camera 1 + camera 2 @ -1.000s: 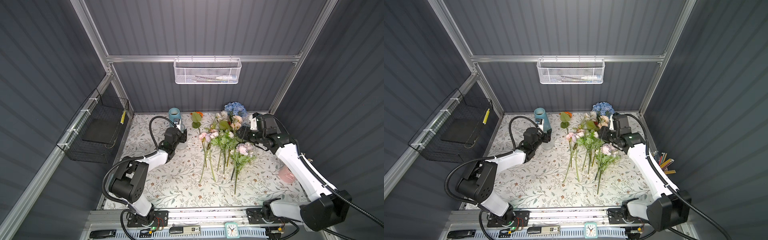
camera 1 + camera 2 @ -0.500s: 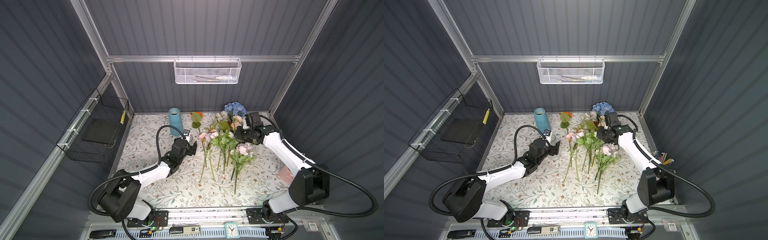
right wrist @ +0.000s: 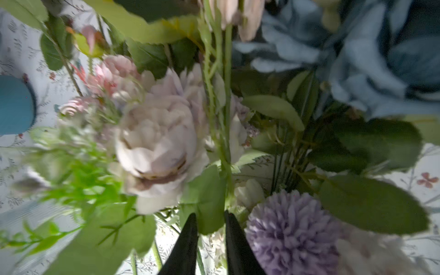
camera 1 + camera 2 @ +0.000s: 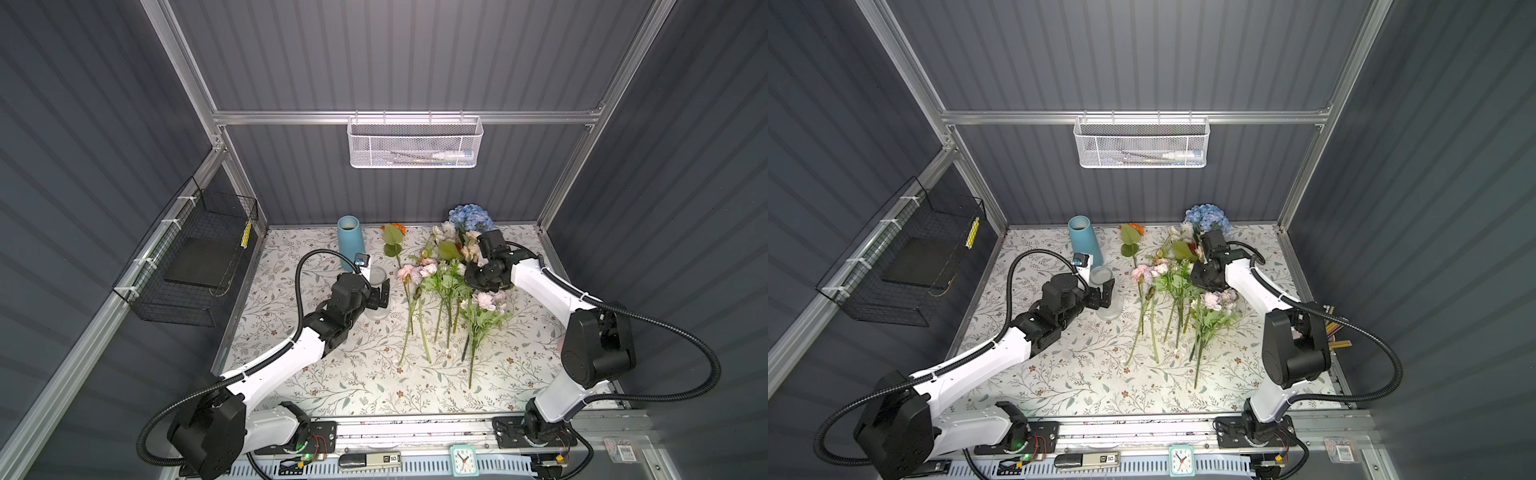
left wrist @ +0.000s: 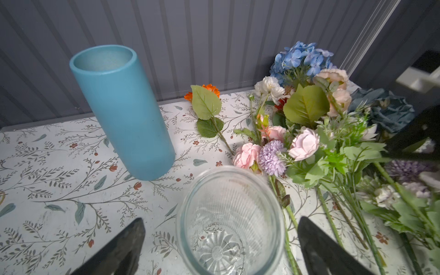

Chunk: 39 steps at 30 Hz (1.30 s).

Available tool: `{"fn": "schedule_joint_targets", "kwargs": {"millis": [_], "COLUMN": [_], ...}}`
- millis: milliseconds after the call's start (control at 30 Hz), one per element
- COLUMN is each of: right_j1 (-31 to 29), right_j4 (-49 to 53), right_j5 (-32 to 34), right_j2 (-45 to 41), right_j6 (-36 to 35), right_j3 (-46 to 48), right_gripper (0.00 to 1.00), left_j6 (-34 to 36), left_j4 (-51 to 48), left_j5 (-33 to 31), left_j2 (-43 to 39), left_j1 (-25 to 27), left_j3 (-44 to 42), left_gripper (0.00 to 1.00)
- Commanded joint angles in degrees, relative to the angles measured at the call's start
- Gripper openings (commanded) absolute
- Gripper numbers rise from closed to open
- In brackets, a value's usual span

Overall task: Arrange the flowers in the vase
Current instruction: 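Grasp the glass vase with left gripper while right gripper grasps peach carnation stems, then lift the peach carnation stems upward out of the pile with right gripper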

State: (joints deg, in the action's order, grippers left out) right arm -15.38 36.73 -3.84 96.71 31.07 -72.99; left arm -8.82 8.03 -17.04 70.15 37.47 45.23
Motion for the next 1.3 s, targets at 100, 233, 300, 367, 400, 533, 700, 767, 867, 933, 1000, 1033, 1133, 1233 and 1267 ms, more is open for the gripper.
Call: {"fn": "schedule_joint_targets", "kwargs": {"millis": [100,233,300,367,400,533,700,767,867,933,1000,1033,1133,1233,1267], "right_j1": [0.8,0.9,0.9,0.9,0.9,0.9,1.3,1.6,2.6,3.5,4.7,5.2,6.8,8.6,9.3], "right_j4": [2.1,1.9,0.6,-0.4,-0.7,-1.0,-1.5,-1.8,-2.2,-2.8,-3.6,-4.1,-6.3,-10.0,-11.0], "right_j5": [2.0,2.5,2.0,1.8,1.8,1.3,1.6,1.4,0.9,0.0,-1.3,-2.0,-3.8,-8.3,-10.3], "right_j2": [-0.4,0.1,0.3,0.8,1.2,2.8,3.0,2.2,-0.1,-2.0,-3.9,-4.6,-6.7,-7.5,-7.5], "right_j6": [0.9,0.8,0.8,1.0,0.9,0.4,-0.2,-0.3,-0.6,-0.5,-0.1,0.1,1.2,2.1,2.2], "right_j3": [4.9,4.7,4.7,4.1,3.6,0.9,-0.1,0.0,0.2,0.4,0.7,1.0,2.6,4.3,4.5], "right_gripper": [0.26,0.3,0.3,0.3,0.29,0.27,0.18,0.14,0.06,0.0,0.0,0.0,0.0,0.0,0.0], "left_j6": [-2.8,-7.5,-9.5,-10.9,-11.3,-11.0,-12.2,-12.8,-13.4,-13.8,-14.2,-14.2,-14.8,-15.0,-15.0], "left_j4": [-6.2,-6.1,-5.0,-4.1,-3.9,-3.9,-3.7,-3.2,-2.7,-2.2,-1.8,-1.6,-0.8,-0.6,-0.6], "left_j5": [0.1,2.4,4.3,5.8,6.1,6.1,5.3,5.3,5.8,6.3,6.8,7.0,7.4,7.9,8.2], "left_j2": [1.3,4.0,4.5,4.9,5.1,5.3,4.7,4.7,5.0,5.3,5.6,5.7,5.9,6.0,6.0], "left_j1": [-1.0,-4.2,-6.0,-7.6,-8.1,-9.0,-9.8,-10.0,-10.6,-11.0,-11.3,-11.4,-11.6,-11.6,-11.7], "left_j3": [7.0,10.3,11.2,11.9,12.3,13.3,13.1,13.0,13.4,13.7,14.1,14.2,14.5,14.8,14.9], "left_gripper": [1.0,1.0,1.0,1.0,1.0,1.0,1.0,1.0,1.0,1.0,1.0,1.0,1.0,1.0,1.0]}}
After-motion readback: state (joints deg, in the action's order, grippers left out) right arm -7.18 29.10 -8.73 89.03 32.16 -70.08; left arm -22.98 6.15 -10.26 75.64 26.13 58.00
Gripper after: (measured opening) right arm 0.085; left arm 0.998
